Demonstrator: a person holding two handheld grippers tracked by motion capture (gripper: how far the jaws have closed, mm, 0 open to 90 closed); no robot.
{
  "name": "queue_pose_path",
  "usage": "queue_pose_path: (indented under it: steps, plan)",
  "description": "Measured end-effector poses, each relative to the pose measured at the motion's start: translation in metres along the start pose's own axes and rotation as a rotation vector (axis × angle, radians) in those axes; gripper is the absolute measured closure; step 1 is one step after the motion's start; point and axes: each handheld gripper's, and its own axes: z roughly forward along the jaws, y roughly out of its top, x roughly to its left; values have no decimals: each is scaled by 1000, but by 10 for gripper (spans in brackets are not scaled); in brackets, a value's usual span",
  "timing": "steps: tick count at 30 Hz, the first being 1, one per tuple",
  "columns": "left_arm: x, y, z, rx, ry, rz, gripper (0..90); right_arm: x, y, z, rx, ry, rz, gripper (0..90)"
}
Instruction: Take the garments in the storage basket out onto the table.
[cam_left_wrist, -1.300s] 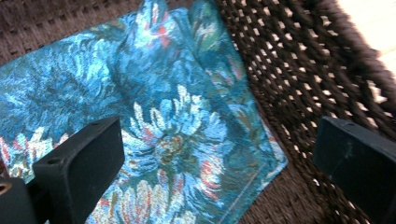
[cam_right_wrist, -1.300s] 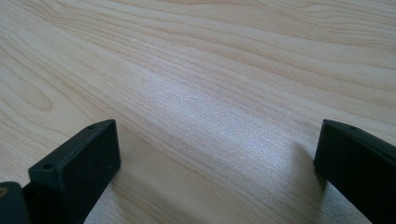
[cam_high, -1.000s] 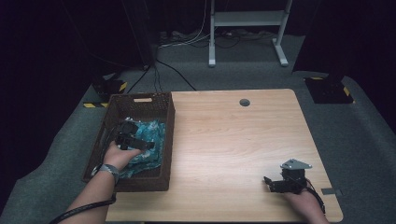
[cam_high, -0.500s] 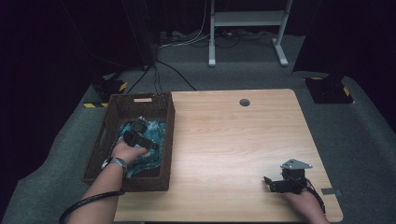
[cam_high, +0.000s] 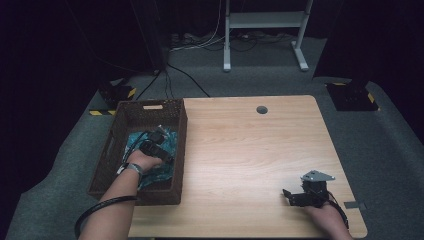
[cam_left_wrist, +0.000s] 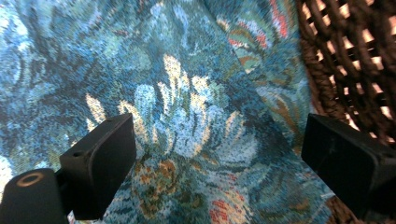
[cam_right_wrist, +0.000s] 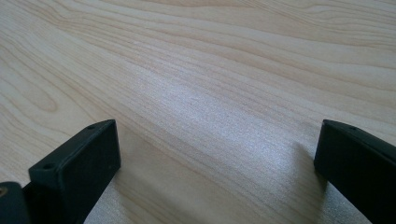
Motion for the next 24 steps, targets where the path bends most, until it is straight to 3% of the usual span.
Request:
queue_pose_path:
  steps: [17,19,24]
  plan:
    - [1,7,15,70,29,29,163,0,0,0,0,2,2,4]
    - [0,6,14,65,33,47,225,0,0,0,0,1,2,4]
    - [1,6,12,55,29,41,284,0,0,0,0,2,2,4]
